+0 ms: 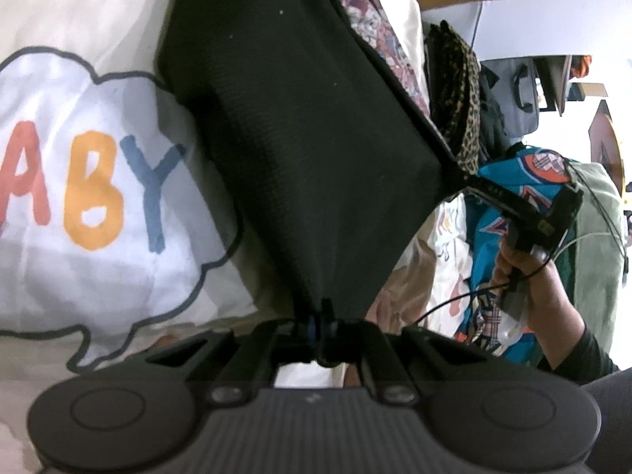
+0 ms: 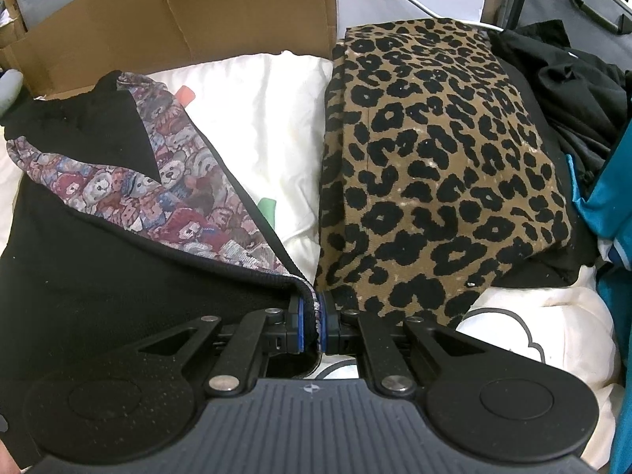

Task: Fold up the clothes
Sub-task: 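Hold the shorts with both tools and fold them over beside the leopard-print garment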

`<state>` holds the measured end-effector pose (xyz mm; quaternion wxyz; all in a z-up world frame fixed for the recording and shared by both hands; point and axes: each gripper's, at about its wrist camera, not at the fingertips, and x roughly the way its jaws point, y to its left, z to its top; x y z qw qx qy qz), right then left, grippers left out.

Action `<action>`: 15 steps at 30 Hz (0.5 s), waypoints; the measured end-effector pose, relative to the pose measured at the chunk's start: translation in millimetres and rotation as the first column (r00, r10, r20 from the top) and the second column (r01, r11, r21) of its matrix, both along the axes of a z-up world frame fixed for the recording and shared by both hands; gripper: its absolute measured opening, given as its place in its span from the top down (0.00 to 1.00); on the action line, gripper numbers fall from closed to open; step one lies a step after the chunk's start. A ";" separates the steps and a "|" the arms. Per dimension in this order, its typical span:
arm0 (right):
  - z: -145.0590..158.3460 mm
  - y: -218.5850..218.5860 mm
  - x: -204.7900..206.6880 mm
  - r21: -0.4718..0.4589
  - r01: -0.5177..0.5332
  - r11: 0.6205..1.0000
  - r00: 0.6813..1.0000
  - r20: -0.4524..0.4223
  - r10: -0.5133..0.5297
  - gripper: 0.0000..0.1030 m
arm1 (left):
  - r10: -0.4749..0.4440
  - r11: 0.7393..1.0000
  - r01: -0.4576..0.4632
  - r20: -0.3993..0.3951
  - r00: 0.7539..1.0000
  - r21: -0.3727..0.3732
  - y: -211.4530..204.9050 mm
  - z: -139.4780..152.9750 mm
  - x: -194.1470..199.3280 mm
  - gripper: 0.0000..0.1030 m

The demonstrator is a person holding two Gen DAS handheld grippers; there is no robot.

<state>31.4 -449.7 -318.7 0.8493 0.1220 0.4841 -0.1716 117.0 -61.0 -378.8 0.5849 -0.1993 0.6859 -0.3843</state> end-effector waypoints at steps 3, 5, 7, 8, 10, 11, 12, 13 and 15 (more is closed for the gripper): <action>-3.6 -0.3 1.3 -0.001 0.000 1.000 1.000 -0.010 0.000 0.94 | -0.012 1.000 0.012 -0.002 1.000 0.017 -3.5 -6.7 -0.8 0.99; -8.0 -2.8 2.5 0.000 0.006 1.000 1.000 -0.015 -0.006 0.93 | -0.012 0.999 0.012 -0.007 1.000 0.034 -6.7 -12.3 -1.9 0.99; -10.0 -6.3 2.3 0.013 0.021 1.000 1.000 -0.016 -0.021 0.85 | -0.020 0.999 0.020 0.005 1.000 0.045 -9.4 -12.2 -2.8 0.98; -9.2 -7.9 1.8 0.015 0.029 0.999 0.999 -0.016 -0.029 0.79 | -0.028 0.998 0.028 0.011 1.000 0.049 -10.3 -10.7 -2.8 0.98; -7.2 -11.7 -1.0 0.029 0.051 0.998 0.999 -0.018 -0.051 0.72 | -0.040 0.998 0.040 0.006 0.999 0.052 -10.0 -8.9 -2.0 0.97; -5.6 -13.3 -3.7 0.045 0.057 0.997 0.998 -0.008 -0.057 0.72 | -0.037 0.998 0.037 -0.001 0.999 0.053 -7.6 -7.6 -1.0 0.97; -3.8 -14.0 -6.8 0.054 0.061 0.997 0.998 0.000 -0.061 0.72 | -0.035 0.998 0.035 -0.009 0.999 0.055 -5.2 -6.4 0.1 0.94; -1.9 -14.0 -9.5 0.057 0.063 0.996 0.998 0.004 -0.064 0.71 | -0.032 0.998 0.033 -0.017 0.999 0.056 -2.7 -5.1 1.1 0.89; 1.8 -14.0 -14.9 0.063 0.068 0.996 0.998 0.012 -0.069 0.71 | -0.030 0.998 0.030 -0.010 1.000 0.062 3.2 2.7 4.9 0.79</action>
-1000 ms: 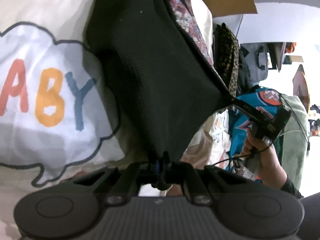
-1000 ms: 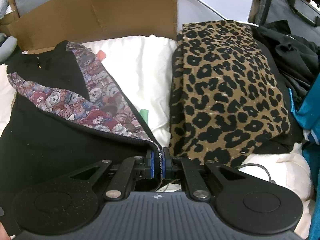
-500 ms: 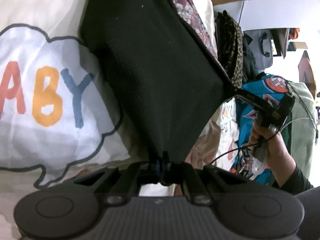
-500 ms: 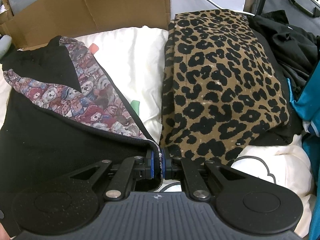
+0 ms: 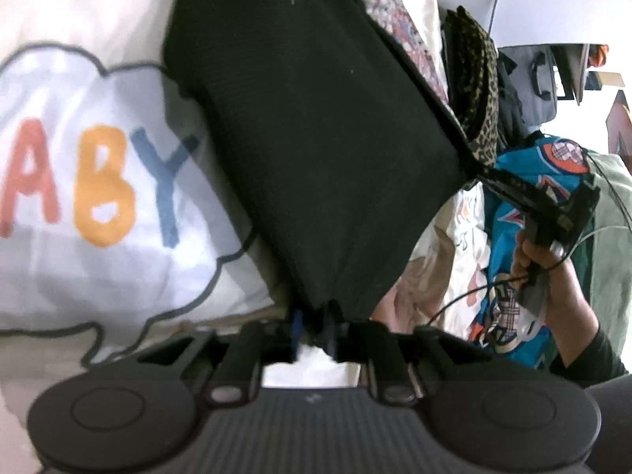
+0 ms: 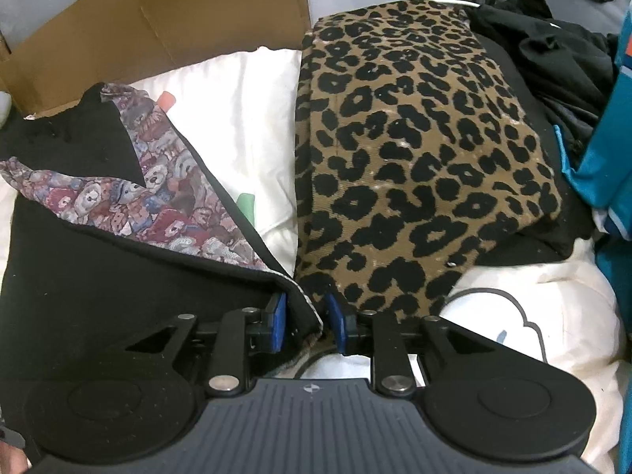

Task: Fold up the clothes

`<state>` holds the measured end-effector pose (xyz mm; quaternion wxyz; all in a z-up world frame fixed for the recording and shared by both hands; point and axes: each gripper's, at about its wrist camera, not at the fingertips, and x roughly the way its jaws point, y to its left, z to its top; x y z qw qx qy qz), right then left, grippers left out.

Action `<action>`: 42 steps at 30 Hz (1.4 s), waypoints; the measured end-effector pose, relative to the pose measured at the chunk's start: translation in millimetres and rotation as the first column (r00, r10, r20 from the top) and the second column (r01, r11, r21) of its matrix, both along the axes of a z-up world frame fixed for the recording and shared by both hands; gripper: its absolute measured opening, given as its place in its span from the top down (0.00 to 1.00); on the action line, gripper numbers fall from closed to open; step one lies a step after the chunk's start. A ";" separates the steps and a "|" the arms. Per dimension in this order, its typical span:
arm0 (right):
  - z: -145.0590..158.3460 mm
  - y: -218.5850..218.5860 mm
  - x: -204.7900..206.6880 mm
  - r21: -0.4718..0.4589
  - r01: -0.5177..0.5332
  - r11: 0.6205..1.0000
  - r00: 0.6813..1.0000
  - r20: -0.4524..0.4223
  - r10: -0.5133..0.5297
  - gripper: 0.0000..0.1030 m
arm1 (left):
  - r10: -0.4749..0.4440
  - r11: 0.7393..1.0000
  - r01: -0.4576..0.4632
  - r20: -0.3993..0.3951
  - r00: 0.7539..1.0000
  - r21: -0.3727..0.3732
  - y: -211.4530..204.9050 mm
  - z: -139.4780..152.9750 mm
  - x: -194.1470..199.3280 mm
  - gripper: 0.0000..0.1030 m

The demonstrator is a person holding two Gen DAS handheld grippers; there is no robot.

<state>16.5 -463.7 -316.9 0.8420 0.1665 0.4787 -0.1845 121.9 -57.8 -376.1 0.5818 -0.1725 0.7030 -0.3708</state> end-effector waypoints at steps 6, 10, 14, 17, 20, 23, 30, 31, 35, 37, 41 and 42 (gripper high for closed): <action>14.0 2.0 -21.5 0.021 0.034 0.999 0.997 0.069 -0.036 0.68 | 0.018 0.998 -0.022 0.059 0.998 0.056 10.5 32.9 26.4 0.58; 18.6 8.1 -33.1 0.024 0.064 0.998 0.987 0.145 -0.067 0.68 | 0.030 0.993 -0.043 0.128 0.991 0.106 12.8 62.7 58.5 0.50; 16.8 17.3 -33.3 0.050 0.060 0.997 0.979 0.190 -0.069 0.68 | 0.021 0.984 -0.056 0.201 0.979 0.170 8.9 95.3 98.5 0.48; 18.8 24.7 -27.2 0.070 0.015 0.997 0.976 0.216 -0.030 0.68 | 0.084 0.972 -0.133 0.247 0.966 0.192 10.6 123.7 127.9 0.47; 27.0 29.4 -22.7 0.066 0.004 0.998 0.969 0.247 -0.021 0.68 | 0.141 0.959 -0.203 0.288 0.947 0.197 7.7 156.7 152.5 0.42; 38.0 28.5 -21.1 0.072 -0.006 0.997 0.962 0.273 -0.014 0.67 | 0.181 0.944 -0.252 0.301 0.936 0.215 7.1 186.7 172.0 0.40; 70.3 15.4 -28.3 0.061 -0.027 0.998 0.952 0.305 0.007 0.61 | 0.324 0.874 -0.412 0.323 0.889 0.256 11.4 250.2 192.8 0.34; 75.1 13.0 -29.6 0.061 -0.026 0.998 0.951 0.310 0.006 0.61 | 0.342 0.865 -0.431 0.327 0.881 0.258 11.2 257.6 193.9 0.34; 95.0 6.4 -30.0 0.070 -0.039 0.997 0.941 0.337 0.013 0.61 | 0.358 0.854 -0.451 0.337 0.871 0.259 5.2 277.4 197.8 0.32; 103.5 4.6 -28.4 0.073 -0.048 0.996 0.936 0.351 0.019 0.61 | 0.336 0.860 -0.440 0.363 0.869 0.259 1.1 281.0 199.1 0.30; 113.7 7.7 -18.1 0.066 -0.058 0.996 0.938 0.345 0.031 0.60 | 0.335 0.867 -0.439 0.376 0.864 0.236 0.2 269.1 203.8 0.30; 116.3 9.0 -15.0 0.064 -0.059 0.996 0.939 0.344 0.033 0.60 | 0.329 0.870 -0.433 0.373 0.867 0.238 0.2 263.1 206.1 0.30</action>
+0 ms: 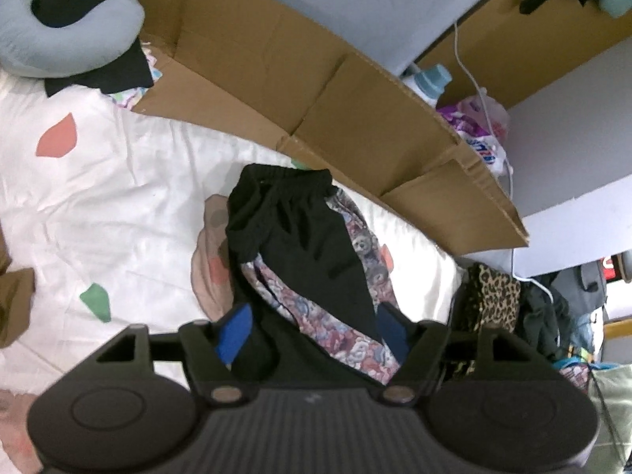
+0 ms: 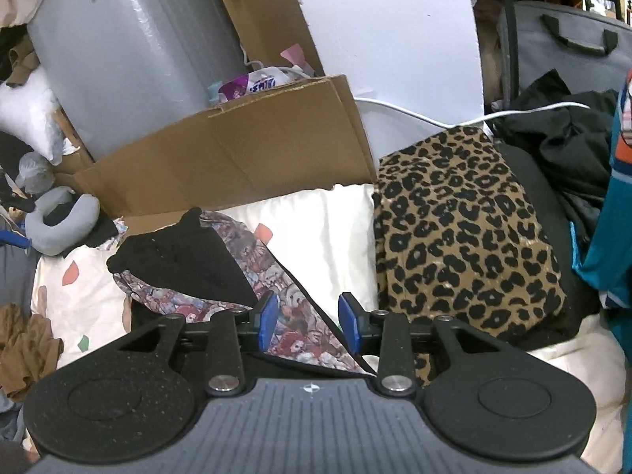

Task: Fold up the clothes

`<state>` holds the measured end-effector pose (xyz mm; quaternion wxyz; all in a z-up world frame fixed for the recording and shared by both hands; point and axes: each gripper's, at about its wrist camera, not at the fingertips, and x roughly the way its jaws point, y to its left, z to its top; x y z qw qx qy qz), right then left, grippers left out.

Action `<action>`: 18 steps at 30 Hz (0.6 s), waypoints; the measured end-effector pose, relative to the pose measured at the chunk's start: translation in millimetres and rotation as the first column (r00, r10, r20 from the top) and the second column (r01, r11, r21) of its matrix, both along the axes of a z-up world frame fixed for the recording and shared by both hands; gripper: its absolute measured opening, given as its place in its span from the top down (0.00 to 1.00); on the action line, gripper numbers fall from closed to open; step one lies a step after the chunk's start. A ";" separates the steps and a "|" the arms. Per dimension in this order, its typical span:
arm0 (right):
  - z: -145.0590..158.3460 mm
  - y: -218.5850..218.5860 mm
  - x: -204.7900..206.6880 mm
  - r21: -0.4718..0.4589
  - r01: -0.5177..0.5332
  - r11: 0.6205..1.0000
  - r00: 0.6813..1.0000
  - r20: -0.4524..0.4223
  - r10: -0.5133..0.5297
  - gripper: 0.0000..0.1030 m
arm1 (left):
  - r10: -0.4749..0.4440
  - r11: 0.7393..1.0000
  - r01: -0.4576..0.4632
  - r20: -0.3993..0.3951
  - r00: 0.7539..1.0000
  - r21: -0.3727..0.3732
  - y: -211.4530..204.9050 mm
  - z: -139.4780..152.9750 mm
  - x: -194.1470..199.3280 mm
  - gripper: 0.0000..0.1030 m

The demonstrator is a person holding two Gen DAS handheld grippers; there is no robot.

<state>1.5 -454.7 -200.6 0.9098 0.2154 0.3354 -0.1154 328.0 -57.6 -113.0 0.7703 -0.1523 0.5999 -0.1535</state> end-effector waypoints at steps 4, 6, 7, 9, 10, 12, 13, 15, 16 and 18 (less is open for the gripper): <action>5.2 6.1 15.9 -0.006 0.008 1.000 1.000 0.002 -0.008 0.55 | -0.016 1.000 0.016 -0.002 1.000 0.018 0.8 -18.8 9.2 0.30; 4.7 11.3 23.4 -0.004 -0.006 1.000 1.000 0.004 0.006 0.55 | -0.020 1.000 0.020 0.002 1.000 0.017 0.8 -28.5 14.4 0.30; 4.1 14.6 27.2 -0.003 -0.016 1.000 1.000 0.006 0.016 0.55 | -0.020 1.000 0.020 0.003 1.000 0.008 0.9 -33.6 16.7 0.30; 0.0 20.7 36.1 0.002 -0.034 0.999 0.999 0.003 0.034 0.55 | -0.022 1.000 0.022 0.003 1.000 -0.001 0.2 -44.0 19.8 0.30; -3.1 23.8 41.1 0.004 -0.040 0.999 0.999 -0.007 0.040 0.55 | -0.024 1.000 0.024 0.000 1.000 -0.007 -0.5 -49.5 21.4 0.30; -8.0 30.0 50.6 0.003 -0.061 0.998 0.998 -0.017 0.061 0.55 | -0.032 0.999 0.032 -0.006 0.999 -0.005 -2.7 -59.9 24.8 0.30; -10.5 33.2 55.3 0.002 -0.072 0.997 0.997 -0.021 0.072 0.55 | -0.035 0.999 0.035 -0.006 0.999 -0.003 -3.7 -64.1 26.2 0.30; -16.4 40.3 64.2 -0.008 -0.104 0.995 0.994 -0.020 0.103 0.55 | -0.032 0.999 0.032 0.004 0.999 -0.022 -3.8 -71.7 28.2 0.29; -19.8 43.2 68.2 -0.011 -0.113 0.994 0.993 -0.023 0.113 0.55 | -0.030 0.999 0.030 0.008 1.000 -0.031 -3.8 -75.6 29.2 0.29; -28.9 48.7 77.0 -0.005 -0.138 0.990 0.990 -0.021 0.138 0.55 | -0.020 0.999 0.021 0.010 1.000 -0.048 -3.9 -86.8 31.5 0.29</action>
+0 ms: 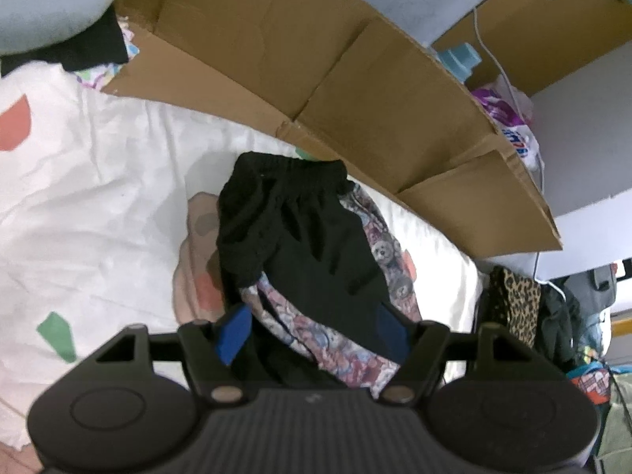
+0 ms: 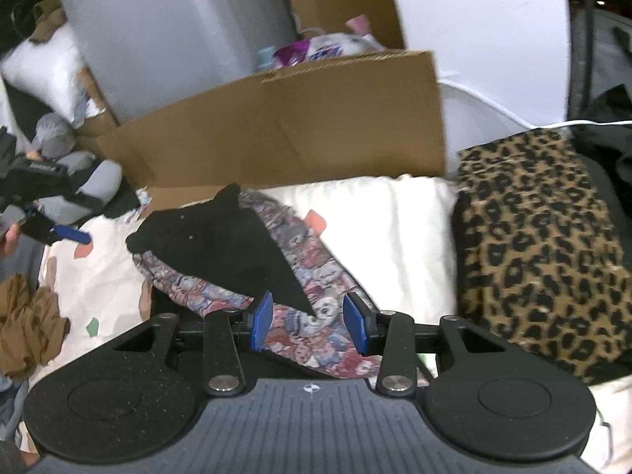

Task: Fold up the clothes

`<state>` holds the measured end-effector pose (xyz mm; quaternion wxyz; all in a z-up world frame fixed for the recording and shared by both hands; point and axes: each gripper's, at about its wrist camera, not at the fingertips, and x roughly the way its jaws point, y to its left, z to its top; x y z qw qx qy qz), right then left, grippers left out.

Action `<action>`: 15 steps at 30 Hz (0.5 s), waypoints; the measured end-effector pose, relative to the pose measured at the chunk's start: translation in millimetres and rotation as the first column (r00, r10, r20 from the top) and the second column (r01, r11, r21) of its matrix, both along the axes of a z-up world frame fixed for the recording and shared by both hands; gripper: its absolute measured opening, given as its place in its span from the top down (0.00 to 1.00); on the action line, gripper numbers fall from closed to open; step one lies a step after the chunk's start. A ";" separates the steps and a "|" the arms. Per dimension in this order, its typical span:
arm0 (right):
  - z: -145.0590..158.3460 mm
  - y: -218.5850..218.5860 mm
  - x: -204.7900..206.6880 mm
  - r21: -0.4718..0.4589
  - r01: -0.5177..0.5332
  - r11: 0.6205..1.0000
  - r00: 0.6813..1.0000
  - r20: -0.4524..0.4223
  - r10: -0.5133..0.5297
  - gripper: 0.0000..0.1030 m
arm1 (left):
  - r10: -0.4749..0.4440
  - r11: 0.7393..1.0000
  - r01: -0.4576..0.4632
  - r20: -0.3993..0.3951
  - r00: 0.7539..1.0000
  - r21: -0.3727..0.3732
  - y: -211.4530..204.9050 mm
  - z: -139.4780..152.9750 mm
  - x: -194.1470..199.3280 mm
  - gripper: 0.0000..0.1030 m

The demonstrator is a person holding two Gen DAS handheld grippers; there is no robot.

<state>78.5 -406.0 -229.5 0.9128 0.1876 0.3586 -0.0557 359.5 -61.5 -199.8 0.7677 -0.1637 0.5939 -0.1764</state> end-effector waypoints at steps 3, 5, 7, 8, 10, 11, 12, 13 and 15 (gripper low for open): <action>-16.4 9.9 13.0 -0.010 -0.048 0.999 0.999 -0.011 0.048 0.55 | 0.010 1.000 -0.010 0.005 1.000 -0.012 -0.5 -19.0 3.1 0.29; -26.0 17.8 20.3 -0.023 -0.088 0.996 0.996 -0.022 0.088 0.55 | 0.024 0.999 -0.024 0.003 1.000 -0.022 0.2 -32.1 4.4 0.29; -34.2 24.6 25.4 -0.031 -0.117 0.993 0.993 -0.032 0.116 0.55 | 0.027 0.999 -0.027 0.002 1.000 -0.041 0.7 -43.4 4.4 0.29; -37.9 27.5 27.6 -0.034 -0.127 0.991 0.991 -0.036 0.125 0.55 | 0.024 0.999 -0.024 0.003 1.000 -0.042 0.8 -49.6 4.1 0.29; -43.7 31.9 32.2 -0.046 -0.147 0.988 0.989 -0.040 0.145 0.54 | 0.008 0.999 -0.007 0.016 1.000 -0.041 -0.1 -61.2 4.0 0.29; -46.7 34.1 34.7 -0.054 -0.161 0.986 0.986 -0.043 0.158 0.52 | 0.000 0.999 0.001 0.022 1.000 -0.039 -0.5 -67.0 3.9 0.29; -49.2 35.5 36.6 -0.062 -0.174 0.983 0.984 -0.046 0.171 0.48 | -0.010 1.000 0.011 0.033 0.999 -0.027 -1.1 -73.6 4.6 0.29; -51.8 37.3 38.3 -0.071 -0.185 0.980 0.982 -0.050 0.182 0.48 | -0.015 1.000 0.015 0.042 0.999 -0.015 -1.3 -78.9 5.7 0.29; -58.8 39.6 40.5 -0.084 -0.199 0.976 0.979 -0.061 0.194 0.48 | -0.016 0.999 0.018 0.057 0.998 -0.028 0.5 -92.6 8.0 0.30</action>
